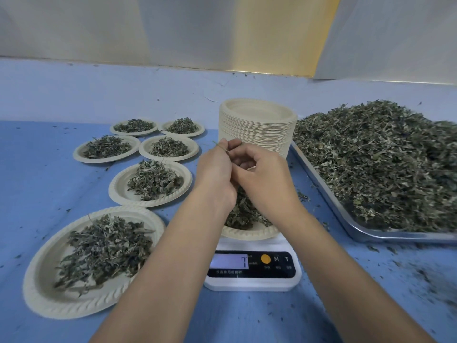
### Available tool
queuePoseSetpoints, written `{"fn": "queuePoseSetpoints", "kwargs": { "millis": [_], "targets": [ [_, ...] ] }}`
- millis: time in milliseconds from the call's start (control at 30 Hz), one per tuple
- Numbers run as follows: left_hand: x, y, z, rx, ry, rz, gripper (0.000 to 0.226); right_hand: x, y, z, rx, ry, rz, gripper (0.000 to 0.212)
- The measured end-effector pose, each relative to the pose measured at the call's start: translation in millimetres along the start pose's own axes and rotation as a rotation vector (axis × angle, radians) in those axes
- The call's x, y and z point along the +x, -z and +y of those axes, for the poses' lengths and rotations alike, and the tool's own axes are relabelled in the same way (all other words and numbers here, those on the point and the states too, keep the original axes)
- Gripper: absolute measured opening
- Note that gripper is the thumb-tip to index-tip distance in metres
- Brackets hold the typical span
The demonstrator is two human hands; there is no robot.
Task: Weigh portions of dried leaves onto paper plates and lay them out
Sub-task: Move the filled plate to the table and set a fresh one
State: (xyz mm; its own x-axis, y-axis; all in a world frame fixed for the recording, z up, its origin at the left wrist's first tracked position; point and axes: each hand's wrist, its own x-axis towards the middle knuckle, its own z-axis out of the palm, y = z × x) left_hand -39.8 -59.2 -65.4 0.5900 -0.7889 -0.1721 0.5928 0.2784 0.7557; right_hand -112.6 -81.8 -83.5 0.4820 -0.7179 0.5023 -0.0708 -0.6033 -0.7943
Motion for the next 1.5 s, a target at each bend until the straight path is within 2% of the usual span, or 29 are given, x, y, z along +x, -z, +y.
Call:
{"fn": "queuePoseSetpoints", "kwargs": {
  "millis": [400,567,733,900,1033,1200,1367,1500],
  "targets": [
    [2.0,-0.1,-0.4,-0.079,0.039,0.005,0.036,2.5,3.3,2.6,0.010,-0.013,0.044,0.011],
    [8.5,1.6,4.3,-0.219,0.035,0.051,0.037,4.8,8.9,0.4,0.084,-0.059,0.099,0.010],
    [8.3,-4.7,1.9,-0.262,0.066,0.013,0.037,7.9,15.1,3.0,0.060,-0.070,0.184,0.017],
    [5.2,-31.9,-18.7,-0.274,0.143,-0.057,0.036,16.8,33.8,12.2,0.465,-0.235,0.249,0.026],
    [5.8,-61.2,-46.2,-0.169,0.194,-0.095,0.031,17.2,55.8,32.8,0.617,-0.358,0.374,0.025],
    [0.8,-100.0,-84.0,0.016,0.245,-0.125,0.032,15.3,91.1,61.8,0.765,-0.452,0.623,0.018],
    [-2.0,-128.5,-116.4,0.219,0.269,-0.148,0.030,11.6,124.3,83.2,0.935,-0.662,0.773,0.026],
    [-5.8,-138.1,-127.1,0.400,0.300,-0.224,0.032,9.0,141.8,97.0,1.056,-0.764,0.826,0.022]
  ]
}}
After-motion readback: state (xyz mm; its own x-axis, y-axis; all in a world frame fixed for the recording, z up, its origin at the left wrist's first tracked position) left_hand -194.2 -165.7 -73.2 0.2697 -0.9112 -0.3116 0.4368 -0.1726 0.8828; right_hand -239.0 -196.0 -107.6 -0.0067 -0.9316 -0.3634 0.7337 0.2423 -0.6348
